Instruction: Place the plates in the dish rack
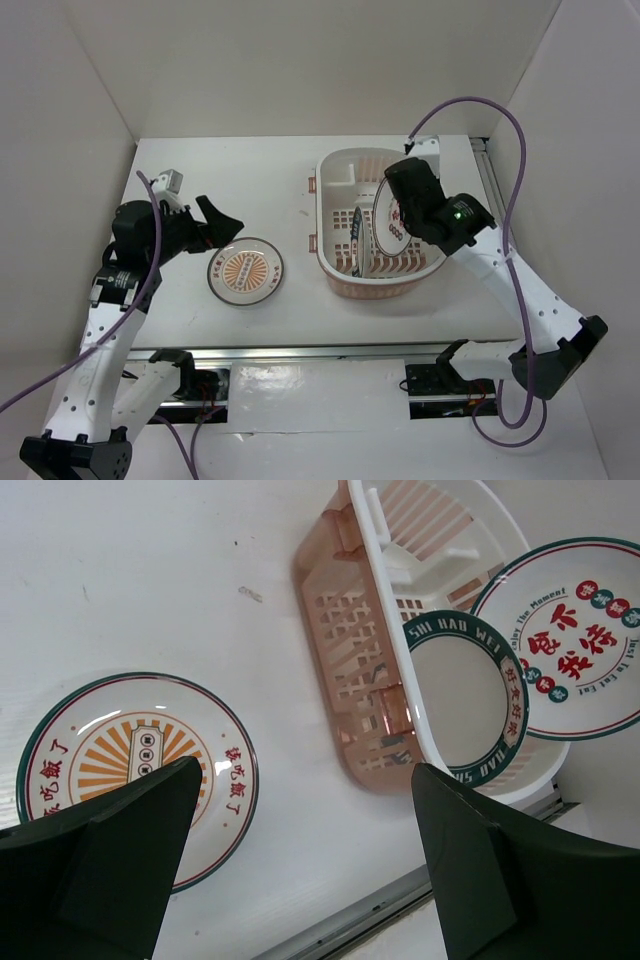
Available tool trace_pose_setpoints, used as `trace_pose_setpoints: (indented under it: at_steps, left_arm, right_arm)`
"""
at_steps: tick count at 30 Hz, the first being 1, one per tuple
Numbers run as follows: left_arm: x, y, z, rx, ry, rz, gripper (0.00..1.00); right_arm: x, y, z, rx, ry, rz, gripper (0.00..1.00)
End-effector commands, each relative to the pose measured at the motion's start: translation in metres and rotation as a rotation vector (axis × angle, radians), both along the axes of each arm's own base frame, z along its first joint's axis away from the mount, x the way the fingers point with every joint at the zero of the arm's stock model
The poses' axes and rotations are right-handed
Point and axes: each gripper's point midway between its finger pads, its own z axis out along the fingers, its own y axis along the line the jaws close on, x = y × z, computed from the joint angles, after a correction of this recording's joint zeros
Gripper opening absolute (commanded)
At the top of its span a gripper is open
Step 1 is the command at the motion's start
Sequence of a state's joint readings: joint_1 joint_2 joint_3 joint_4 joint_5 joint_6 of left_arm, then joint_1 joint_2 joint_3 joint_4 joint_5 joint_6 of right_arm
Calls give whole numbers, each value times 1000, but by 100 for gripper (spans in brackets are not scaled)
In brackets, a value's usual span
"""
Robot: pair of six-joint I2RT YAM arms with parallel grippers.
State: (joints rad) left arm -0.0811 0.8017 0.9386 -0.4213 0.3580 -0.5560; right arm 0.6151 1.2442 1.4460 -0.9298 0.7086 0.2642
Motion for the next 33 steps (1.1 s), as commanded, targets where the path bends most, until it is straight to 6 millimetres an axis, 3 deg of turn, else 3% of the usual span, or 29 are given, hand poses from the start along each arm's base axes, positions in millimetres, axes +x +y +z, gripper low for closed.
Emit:
trace_pose_setpoints:
  at_steps: [1,6,12,21,33]
  left_arm:
    - [-1,3,6,25,-46,4,100]
    - [-1,4,8,27,-56,12,100]
    - [-1,4,8,27,-56,12,100]
    - [-3,6,4,31,-47,21,100]
    - [-2,7,4,34,-47,30,100]
  right_arm:
    - [4,6,5,21,-71,-60,0]
    - [1,9,-20,-32,-33,-93,0]
    - [2,8,-21,-37,-38,-100,0]
    - [8,11,-54,-87,16,-114,0]
    - [7,16,-71,-87,50,-93,0]
